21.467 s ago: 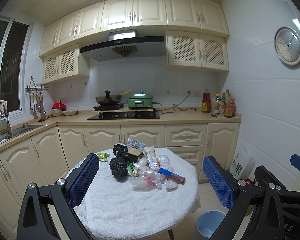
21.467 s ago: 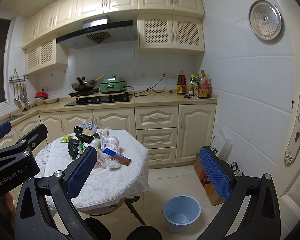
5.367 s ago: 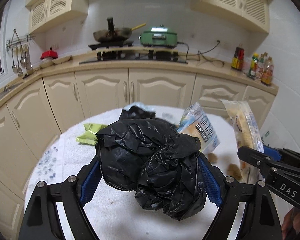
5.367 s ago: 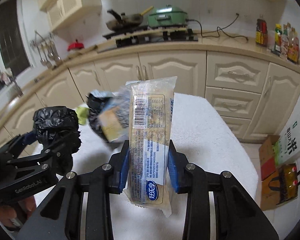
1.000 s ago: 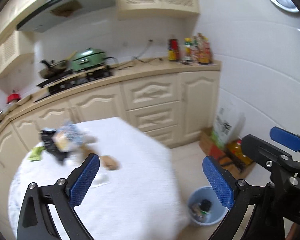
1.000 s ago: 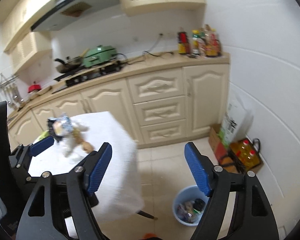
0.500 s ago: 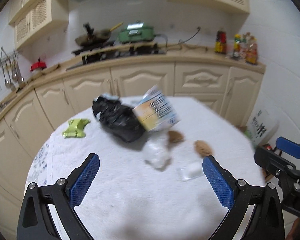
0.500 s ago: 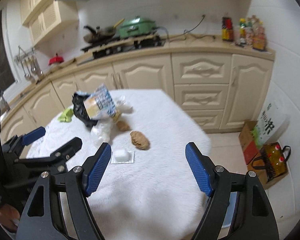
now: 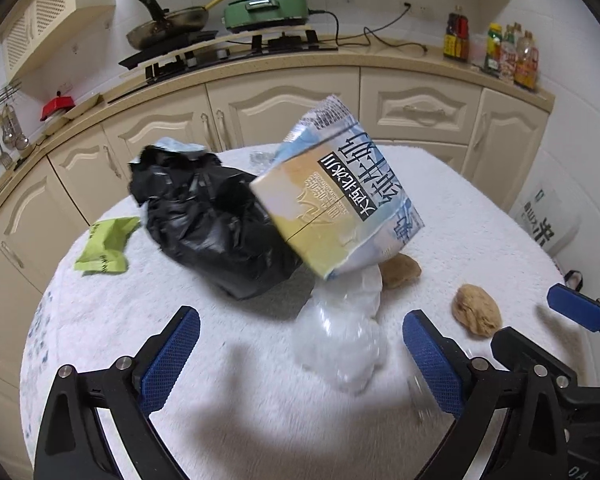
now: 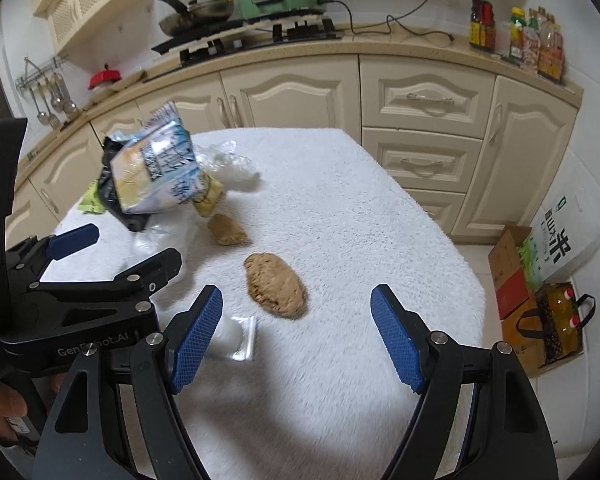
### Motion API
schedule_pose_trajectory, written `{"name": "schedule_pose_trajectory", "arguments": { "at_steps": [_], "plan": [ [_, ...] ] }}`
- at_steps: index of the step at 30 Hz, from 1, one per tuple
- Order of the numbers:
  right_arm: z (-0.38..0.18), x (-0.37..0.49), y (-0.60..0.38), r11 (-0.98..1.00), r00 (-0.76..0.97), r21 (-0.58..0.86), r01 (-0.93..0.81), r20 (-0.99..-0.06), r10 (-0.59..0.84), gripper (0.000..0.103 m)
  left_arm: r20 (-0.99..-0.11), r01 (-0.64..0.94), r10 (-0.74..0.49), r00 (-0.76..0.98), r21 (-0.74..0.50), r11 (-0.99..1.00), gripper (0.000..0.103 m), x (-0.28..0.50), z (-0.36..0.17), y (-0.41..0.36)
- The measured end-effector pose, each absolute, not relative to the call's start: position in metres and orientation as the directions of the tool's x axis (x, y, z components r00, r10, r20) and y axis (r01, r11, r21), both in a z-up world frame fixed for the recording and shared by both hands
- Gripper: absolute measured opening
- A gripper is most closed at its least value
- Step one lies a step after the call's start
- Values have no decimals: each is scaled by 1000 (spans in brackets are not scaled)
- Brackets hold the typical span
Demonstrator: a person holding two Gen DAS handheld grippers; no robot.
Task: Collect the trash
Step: 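Grasp the clear plastic bag with the left tool while the right tool grasps the brown bun, then carry the clear bag and brown bun over the bin with both tools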
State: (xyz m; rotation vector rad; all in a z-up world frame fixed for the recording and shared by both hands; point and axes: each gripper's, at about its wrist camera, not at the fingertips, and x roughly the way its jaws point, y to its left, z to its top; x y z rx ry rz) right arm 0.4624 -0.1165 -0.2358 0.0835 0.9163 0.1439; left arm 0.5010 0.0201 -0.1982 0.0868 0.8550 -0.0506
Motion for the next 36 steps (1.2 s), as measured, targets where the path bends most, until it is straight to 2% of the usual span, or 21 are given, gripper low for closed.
{"name": "schedule_pose_trajectory", "arguments": {
  "at_steps": [2,6,8,13,18,22,23,25,36],
  "plan": [
    [-241,469,-116,987,590,130,-92,-791,159,78,-775,99,-27,632,47,994,83,517,-207,17],
    [-249,478,-117,987,573,125,-98,-804,159,78,-813,119,-38,581,38,992,64,545,-223,17],
    [-252,482,-116,987,568,123,-102,-808,159,78,-814,125,-77,575,-6,992,42,548,-220,21],
    [-257,491,-112,986,553,118,-119,-817,165,78,-808,102,-52,588,11,995,41,550,-213,32],
    [-259,499,-106,987,539,93,-133,-829,150,68,-794,94,-39,607,23,995,41,542,-203,34],
    [-260,500,-101,986,538,69,-155,-831,143,52,-787,90,-46,616,12,996,41,535,-199,28],
    [-259,498,-100,984,537,78,-163,-829,155,42,-786,87,-46,616,10,996,41,537,-198,28],
    [-258,495,-100,976,531,117,-186,-824,200,31,-782,81,-44,621,9,997,41,532,-196,28],
    [-226,455,-106,957,587,204,-207,-757,288,31,-734,83,-82,675,-35,996,41,445,-175,27]
  ]
}}
